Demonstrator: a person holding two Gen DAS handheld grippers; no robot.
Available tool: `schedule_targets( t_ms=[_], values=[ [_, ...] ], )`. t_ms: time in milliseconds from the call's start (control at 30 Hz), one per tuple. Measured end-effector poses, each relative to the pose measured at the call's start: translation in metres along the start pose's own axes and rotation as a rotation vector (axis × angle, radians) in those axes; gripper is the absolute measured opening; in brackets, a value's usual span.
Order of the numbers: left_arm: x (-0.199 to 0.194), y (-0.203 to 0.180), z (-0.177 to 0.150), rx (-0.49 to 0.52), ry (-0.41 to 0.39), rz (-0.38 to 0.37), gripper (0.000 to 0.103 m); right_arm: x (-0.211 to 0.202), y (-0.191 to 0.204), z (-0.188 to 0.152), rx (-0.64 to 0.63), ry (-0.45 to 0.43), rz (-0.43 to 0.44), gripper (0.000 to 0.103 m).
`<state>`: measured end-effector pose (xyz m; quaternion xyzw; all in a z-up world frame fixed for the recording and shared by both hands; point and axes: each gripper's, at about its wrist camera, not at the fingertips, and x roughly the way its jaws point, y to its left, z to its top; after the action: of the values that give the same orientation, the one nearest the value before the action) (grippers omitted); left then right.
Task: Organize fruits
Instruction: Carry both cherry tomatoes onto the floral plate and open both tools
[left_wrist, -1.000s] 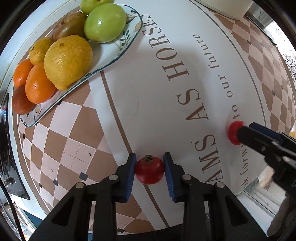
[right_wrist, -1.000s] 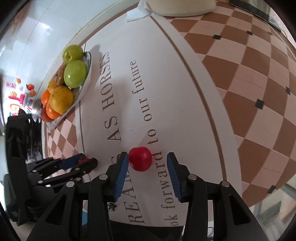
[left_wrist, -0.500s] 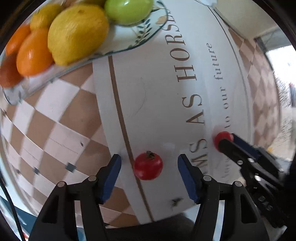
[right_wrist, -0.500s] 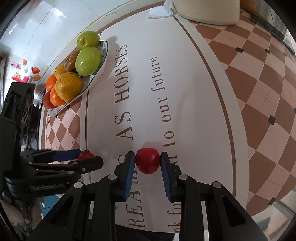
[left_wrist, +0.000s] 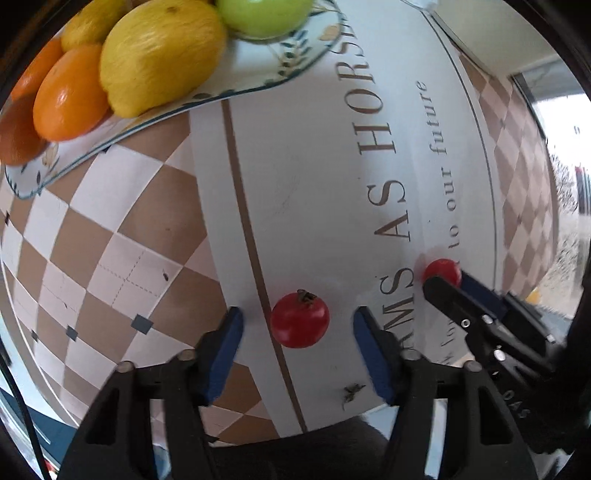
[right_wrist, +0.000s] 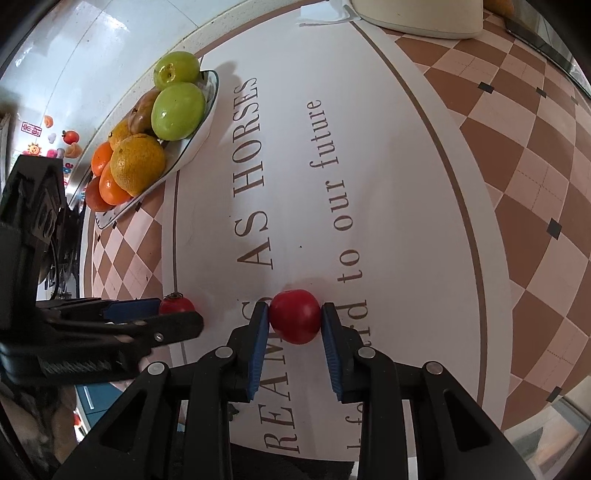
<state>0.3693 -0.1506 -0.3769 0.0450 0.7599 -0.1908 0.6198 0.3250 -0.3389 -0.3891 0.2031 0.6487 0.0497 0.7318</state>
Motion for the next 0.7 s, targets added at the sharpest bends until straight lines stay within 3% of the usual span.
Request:
schedule_targets(
  t_ms=[100,233,333,533,700],
  values=[
    [-0.001,-0.012,-0.003,0.066,-0.03,0.063,0.028,0.0,0.003,0.0,-0.014,0.0,-0.015,0.031],
    [-0.002,-0.013,-0.005,0.076,-0.048,0.075,0.028,-0.001,0.007,0.001,-0.01,-0.006,-0.017,0.031],
    [-0.02,-0.012,-0.002,0.039,-0.073,0.042,0.028,-0.009,0.014,0.008,-0.007,-0.018,0.02,0.031],
    [-0.07,0.036,-0.003,-0.109,-0.154,-0.063,0.028,-0.016,0.05,0.033,-0.049,-0.026,0.13,0.031],
    [-0.105,0.097,-0.003,-0.288,-0.222,-0.152,0.028,-0.001,0.099,0.053,-0.089,-0.009,0.239,0.031]
  ],
)
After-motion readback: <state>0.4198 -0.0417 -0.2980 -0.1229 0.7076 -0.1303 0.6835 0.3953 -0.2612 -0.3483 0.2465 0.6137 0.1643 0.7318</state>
